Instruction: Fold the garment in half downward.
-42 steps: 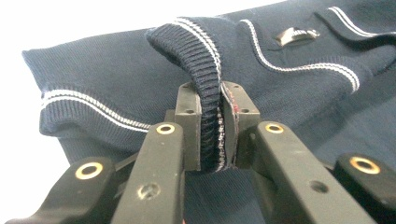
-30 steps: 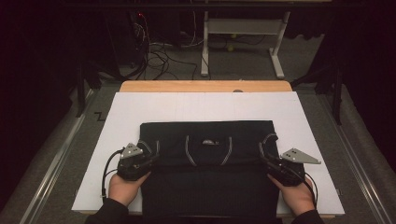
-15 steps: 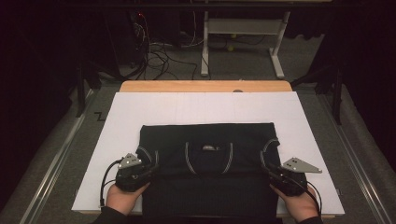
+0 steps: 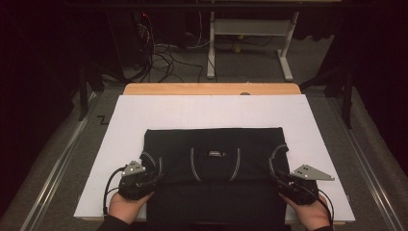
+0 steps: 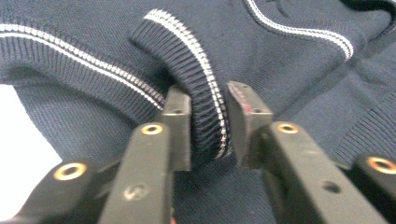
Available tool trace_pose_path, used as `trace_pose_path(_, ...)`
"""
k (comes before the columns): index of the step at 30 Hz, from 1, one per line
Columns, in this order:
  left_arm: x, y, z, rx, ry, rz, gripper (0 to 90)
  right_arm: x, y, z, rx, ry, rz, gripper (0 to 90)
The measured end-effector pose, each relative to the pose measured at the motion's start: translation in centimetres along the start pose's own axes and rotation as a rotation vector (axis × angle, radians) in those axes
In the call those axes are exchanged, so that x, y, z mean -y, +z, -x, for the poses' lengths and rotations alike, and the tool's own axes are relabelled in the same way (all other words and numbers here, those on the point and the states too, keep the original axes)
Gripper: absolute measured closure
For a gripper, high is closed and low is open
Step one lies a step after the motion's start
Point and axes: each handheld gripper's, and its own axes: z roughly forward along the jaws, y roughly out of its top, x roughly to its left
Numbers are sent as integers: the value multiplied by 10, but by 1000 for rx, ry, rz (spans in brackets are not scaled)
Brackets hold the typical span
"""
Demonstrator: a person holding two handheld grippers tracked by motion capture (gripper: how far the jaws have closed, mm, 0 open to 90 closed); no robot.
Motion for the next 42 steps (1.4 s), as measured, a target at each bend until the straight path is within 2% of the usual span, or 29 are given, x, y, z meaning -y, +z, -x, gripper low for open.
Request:
trace_pose_path(4, 0, -2, -2, -1, -8, 26, 562, 1, -4, 5, 9, 27, 25, 631)
trace_pose_path(9, -1, -5, -3, 0, 0, 65, 483, 3, -6, 11, -7, 78, 43, 541)
trace_pose_path(12, -1, -6, -3, 9, 5, 95, 474, 2, -6, 10, -6, 79, 51, 473)
trace_pose_path(18, -2, -8, -1, -14, 34, 127, 359, 1, -6, 8, -4, 68, 90, 327)
trace_pose_path(20, -2, -9, -1, -9, 45, 134, 353, 1, -6, 8, -9, 65, 94, 293)
trace_pose_path(26, -3, -9, 1, -10, 67, 135, 269, 1, -3, 6, -12, 49, 91, 204)
trace_pose_path(29, -3, -8, 1, -4, 71, 137, 263, 0, -2, 4, -17, 44, 89, 158)
trace_pose_path(34, -5, -5, 2, -5, 63, 120, 131, -1, -1, 1, -22, 32, 92, 107)
trace_pose_path(38, -6, -5, 2, -24, 60, 128, 70, -2, 1, -1, -24, 30, 90, 37)
trace_pose_path(42, -8, -3, 2, -9, 55, 117, 0, -3, 3, -1, -18, 32, 87, 2)
